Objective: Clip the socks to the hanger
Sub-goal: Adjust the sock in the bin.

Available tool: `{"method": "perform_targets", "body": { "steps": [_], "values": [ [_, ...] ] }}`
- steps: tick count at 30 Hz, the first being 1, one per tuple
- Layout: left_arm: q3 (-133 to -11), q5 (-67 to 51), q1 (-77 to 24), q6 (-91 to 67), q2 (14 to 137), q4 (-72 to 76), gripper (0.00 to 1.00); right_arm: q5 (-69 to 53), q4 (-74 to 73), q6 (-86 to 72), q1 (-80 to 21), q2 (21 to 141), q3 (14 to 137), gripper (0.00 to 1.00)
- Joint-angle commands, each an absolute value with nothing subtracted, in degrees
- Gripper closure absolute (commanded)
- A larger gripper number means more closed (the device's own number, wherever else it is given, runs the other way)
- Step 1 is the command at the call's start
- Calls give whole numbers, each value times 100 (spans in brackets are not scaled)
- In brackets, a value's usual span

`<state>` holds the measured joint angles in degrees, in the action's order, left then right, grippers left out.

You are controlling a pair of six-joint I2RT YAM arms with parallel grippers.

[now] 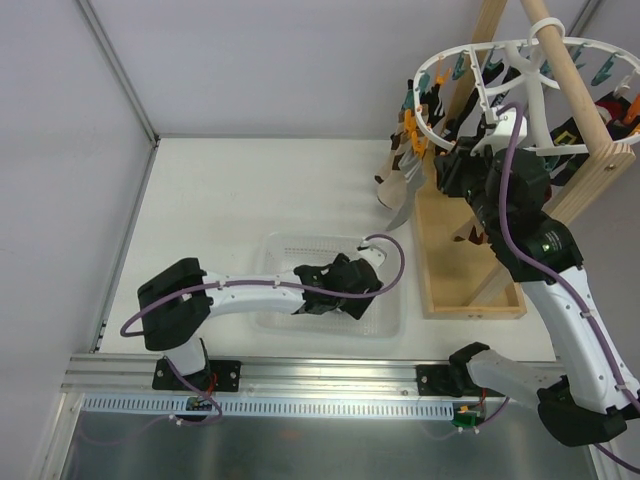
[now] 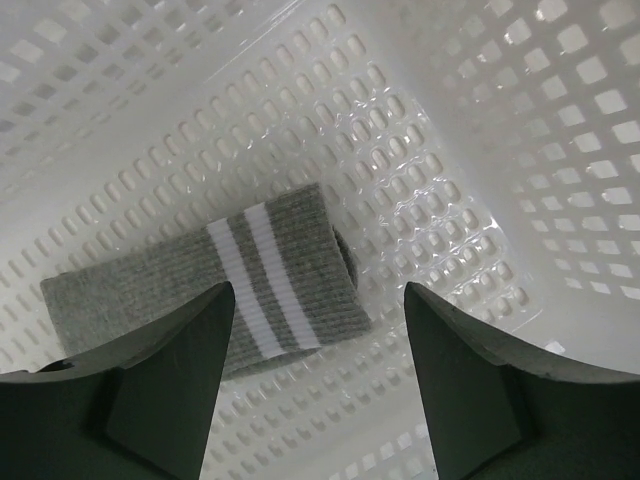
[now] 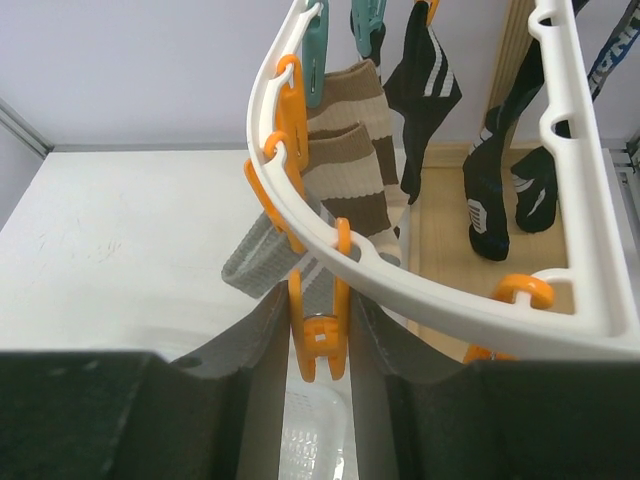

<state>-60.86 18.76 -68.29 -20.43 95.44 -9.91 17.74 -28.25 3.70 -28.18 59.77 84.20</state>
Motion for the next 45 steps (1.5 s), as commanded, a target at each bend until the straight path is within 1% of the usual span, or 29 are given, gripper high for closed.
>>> {"method": "perform_targets", "body": {
  "steps": [1, 4, 8, 11, 12, 14, 15, 19, 24, 28, 29, 30, 34, 38, 41, 44, 45],
  "values": [
    [-6337, 2460, -6952, -2214, 9790, -1274, 31, 1775, -2804, 448, -2786, 5775, 8605, 99],
    [-6354, 2742, -7005, -2302, 9992, -1309, 34, 1749, -2821, 448, -2795, 5739, 8570, 99],
    [-6390, 2865, -7031, -2469, 10239, -1310, 41, 1775, -2830, 457, -2795, 5722, 8490, 99],
    [-6398, 2874, -7022, -2514, 10371, -1301, 53, 1793, -2804, 457, -2795, 5774, 8516, 99],
    [-6398, 2926, -7022, -2505, 10345, -1318, 66, 1776, -2795, 448, -2795, 5792, 8517, 99],
    [-6346, 3032, -7022, -2514, 10257, -1310, 76, 1740, -2795, 431, -2786, 5836, 8560, 99],
    [-6328, 3119, -7014, -2514, 10118, -1310, 83, 1732, -2786, 422, -2786, 5845, 8569, 99],
    [-6354, 3016, -7005, -2339, 9643, -1310, 98, 1723, -2795, 387, -2795, 5853, 8561, 99],
    [-6328, 2532, -6926, -2118, 8800, -1301, 98, 1661, -2751, 352, -2786, 5853, 8543, 99],
    [-6214, 1707, -6601, -2074, 8385, -1301, 98, 1582, -2725, 308, -2786, 5871, 8499, 99],
    [-6196, 1253, -6505, -2083, 8333, -1301, 98, 1565, -2716, 308, -2795, 5871, 8490, 99],
    [-6170, 1039, -6373, -2083, 8254, -1292, 98, 1556, -2707, 290, -2795, 5862, 8473, 99],
    [-5925, 1028, -6328, -2109, 8253, -1301, 91, 1538, -2690, 290, -2786, 5827, 8429, 99],
    [-5836, 976, -6284, -2276, 8463, -1292, 89, 1538, -2698, 290, -2786, 5775, 8385, 99],
    [-5836, 879, -6267, -2390, 8657, -1266, 85, 1529, -2733, 290, -2786, 5748, 8367, 99],
    [-5845, 739, -6275, -2452, 8824, -1222, 81, 1521, -2751, 272, -2786, 5713, 8341, 99],
    [-5845, 712, -6267, -2461, 8876, -1213, 78, 1521, -2760, 264, -2795, 5704, 8341, 99]
  ]
}}
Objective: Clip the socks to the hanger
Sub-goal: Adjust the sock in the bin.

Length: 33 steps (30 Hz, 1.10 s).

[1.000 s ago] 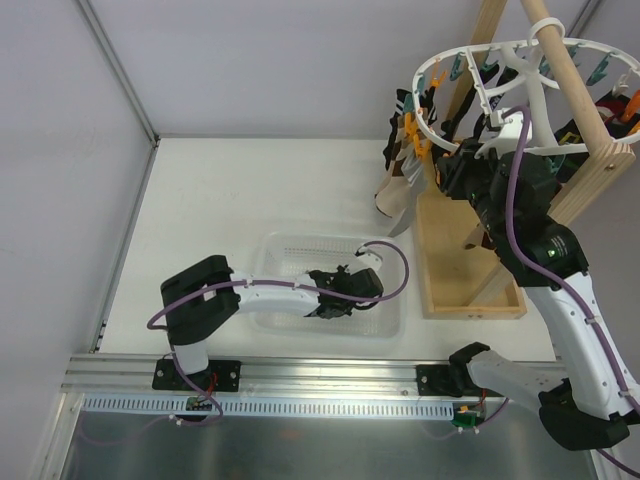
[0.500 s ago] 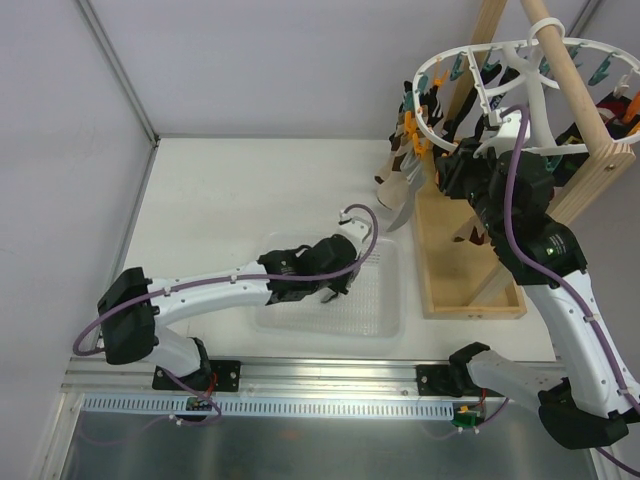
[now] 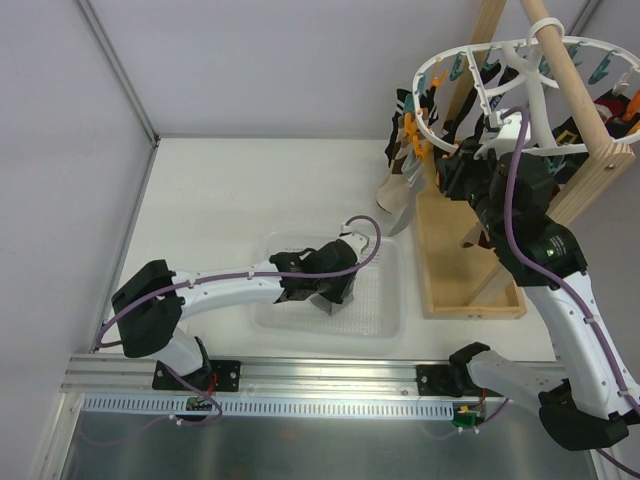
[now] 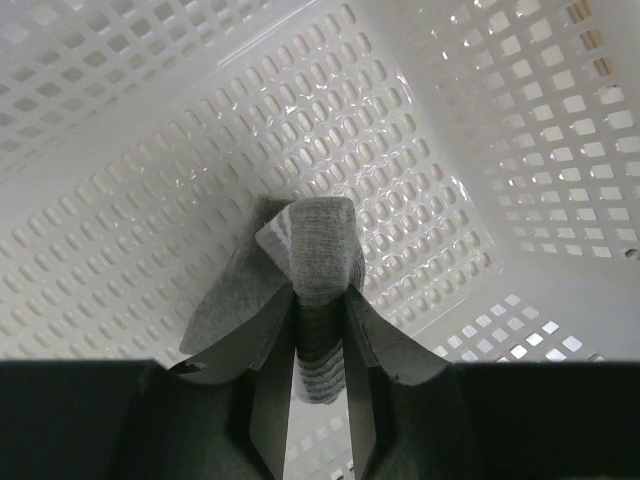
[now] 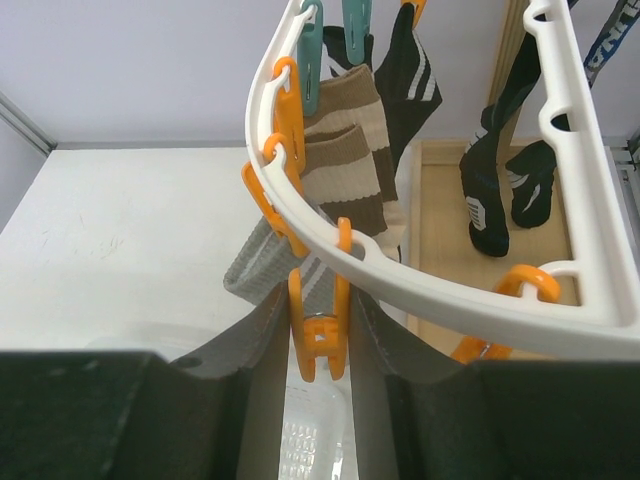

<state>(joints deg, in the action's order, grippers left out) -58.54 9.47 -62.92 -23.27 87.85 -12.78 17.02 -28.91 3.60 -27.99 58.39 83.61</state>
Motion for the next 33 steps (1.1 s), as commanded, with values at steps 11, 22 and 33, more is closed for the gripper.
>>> {"method": "perform_targets", "body": {
  "steps": [11, 22, 33],
  "values": [
    [-5731, 677, -6275, -2557, 8895, -1099, 69, 1468, -2777, 273, -2795, 5739, 8385, 99],
    [-5432, 1002, -6267, -2584, 8587, -1055, 46, 1433, -2760, 264, -2786, 5818, 8402, 99],
    [-5326, 1380, -6267, -2680, 8095, -1046, 59, 1389, -2760, 255, -2795, 5880, 8420, 99]
  ]
}}
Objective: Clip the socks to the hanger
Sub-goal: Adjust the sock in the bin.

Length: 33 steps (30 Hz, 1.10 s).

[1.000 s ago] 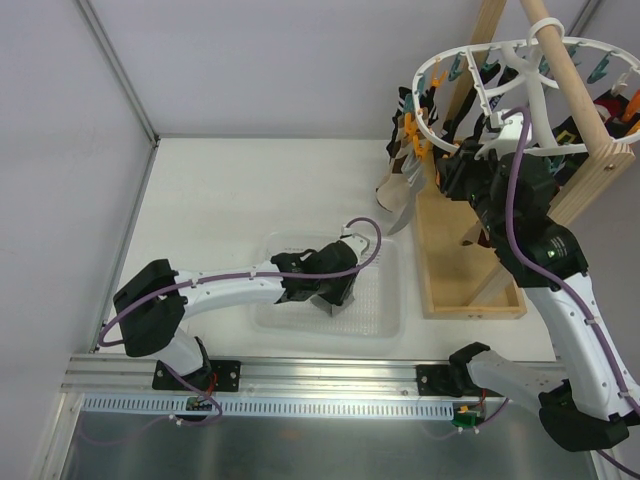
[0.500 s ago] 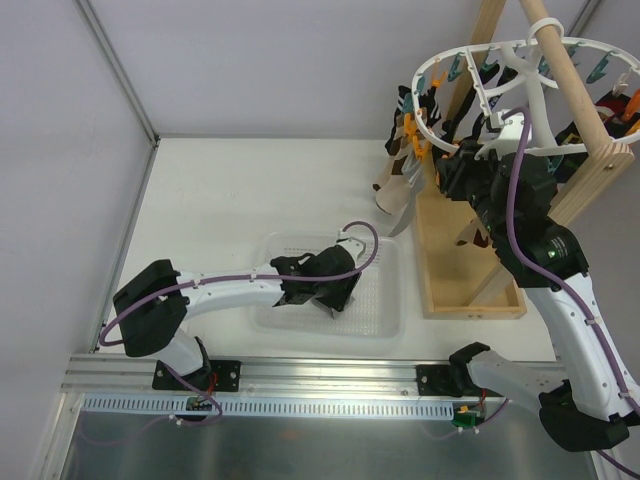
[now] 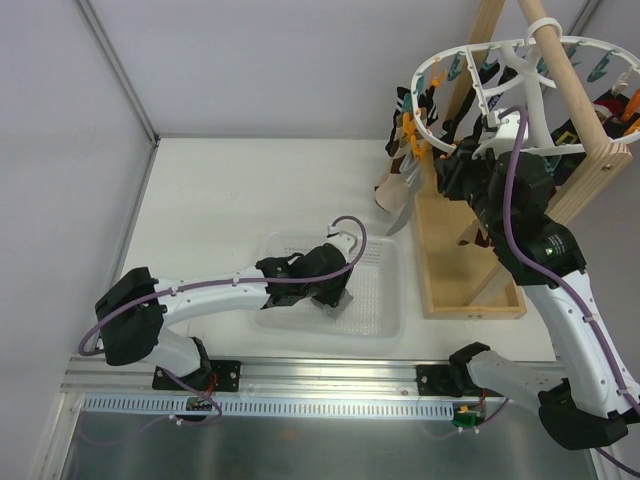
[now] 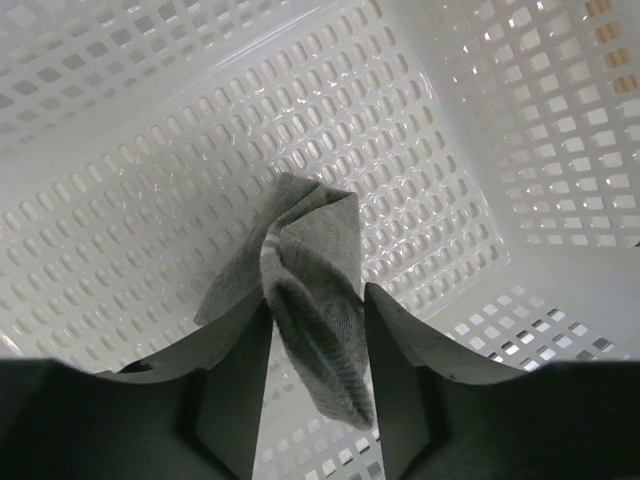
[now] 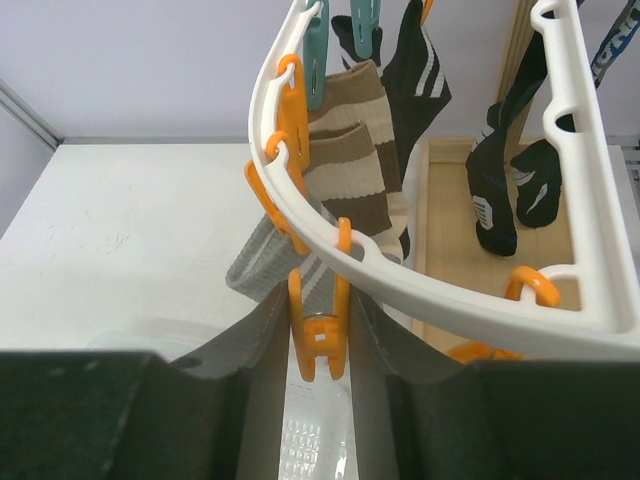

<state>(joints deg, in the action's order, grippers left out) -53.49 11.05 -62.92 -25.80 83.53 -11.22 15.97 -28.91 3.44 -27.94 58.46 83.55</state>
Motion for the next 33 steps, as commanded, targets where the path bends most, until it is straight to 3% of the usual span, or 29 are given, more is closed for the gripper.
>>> {"method": "perform_targets", "body": {
  "steps": [1, 5, 6, 14, 17, 22, 28, 33],
  "values": [
    [-5317, 1406, -6267, -2698, 8077, -1055, 61, 1389, -2751, 255, -2795, 5880, 8420, 99],
    [-5265, 1503, -6275, -2803, 8130, -1046, 87, 1397, -2751, 246, -2786, 5889, 8420, 99],
    [-5247, 1503, -6267, -2812, 8139, -1055, 89, 1397, -2751, 237, -2786, 5889, 8429, 99],
    [-5203, 1661, -6249, -2821, 7919, -1055, 89, 1380, -2769, 229, -2786, 5897, 8420, 99],
    [-5194, 1635, -6188, -2725, 7735, -1072, 100, 1380, -2777, 237, -2786, 5897, 8429, 99],
    [-5580, 1748, -6100, -2146, 7086, -1204, 100, 1371, -2760, 237, -2795, 5880, 8437, 99],
    [-6477, 3075, -6082, -1415, 6794, -2073, 100, 1362, -2760, 237, -2795, 5827, 8437, 99],
    [-6575, 3778, -6082, -2230, 6487, -2294, 100, 1362, -2742, 211, -2786, 5792, 8402, 99]
  ]
}}
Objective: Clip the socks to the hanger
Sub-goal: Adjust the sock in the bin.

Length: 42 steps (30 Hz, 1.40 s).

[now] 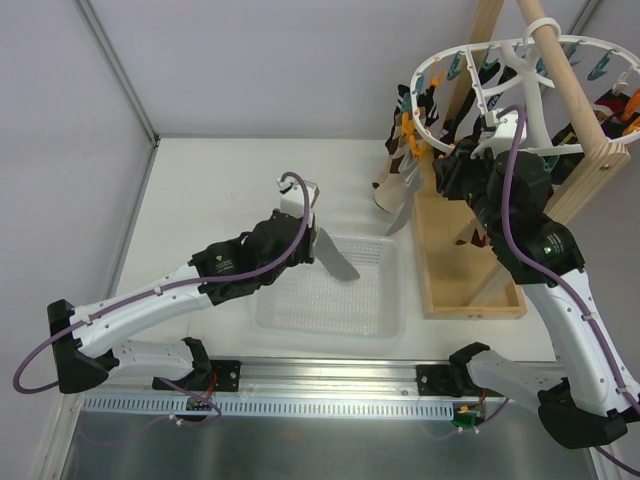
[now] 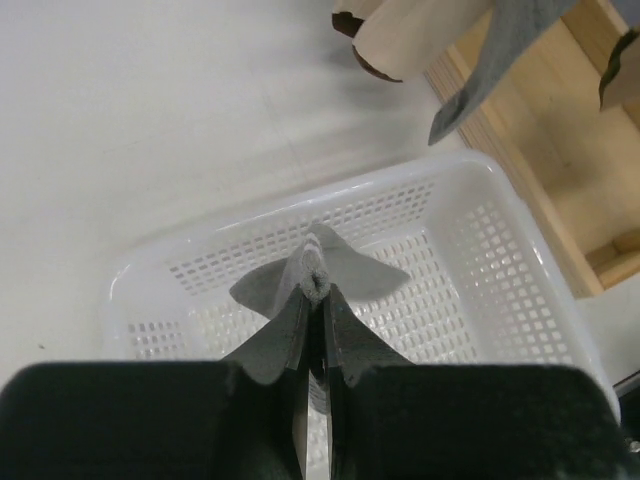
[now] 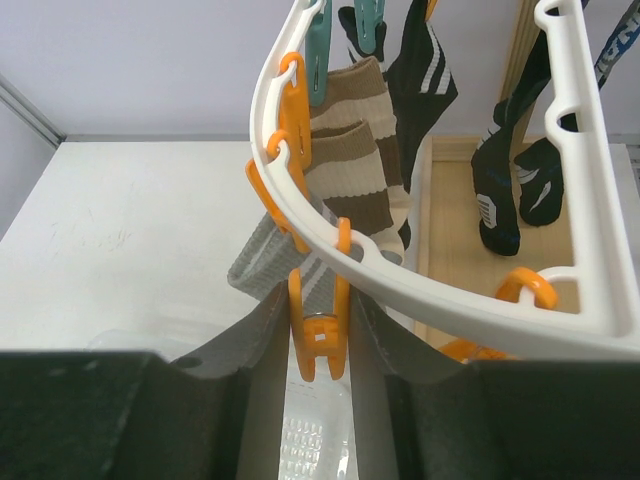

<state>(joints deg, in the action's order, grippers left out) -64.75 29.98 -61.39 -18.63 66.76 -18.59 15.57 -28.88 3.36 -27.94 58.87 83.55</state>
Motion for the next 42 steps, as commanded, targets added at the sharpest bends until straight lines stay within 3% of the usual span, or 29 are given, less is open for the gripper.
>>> {"method": "perform_targets", "body": {
  "steps": [1, 5, 14, 22, 33, 42],
  "values": [
    [-6539, 3814, -6082, -2528, 6443, -2320, 100, 1354, -2742, 211, -2786, 5809, 8394, 99],
    [-6293, 3438, -6082, -3541, 6555, -2373, 100, 1310, -2751, 193, -2786, 5827, 8367, 99],
    [-6661, 1312, -6390, -2436, 8084, -2417, 100, 1354, -2725, 229, -2795, 5792, 8279, 99],
    [-6750, 538, -6381, -2173, 9385, -1865, 100, 1380, -2795, 264, -2795, 5696, 8209, 99],
    [-5942, 18, -6091, -2057, 9554, -274, 100, 1354, -2830, 255, -2795, 5634, 8095, 99],
    [-5493, -149, -5871, -2118, 9545, 184, 94, 1441, -2935, 237, -2786, 5730, 8218, 99]
  ]
}}
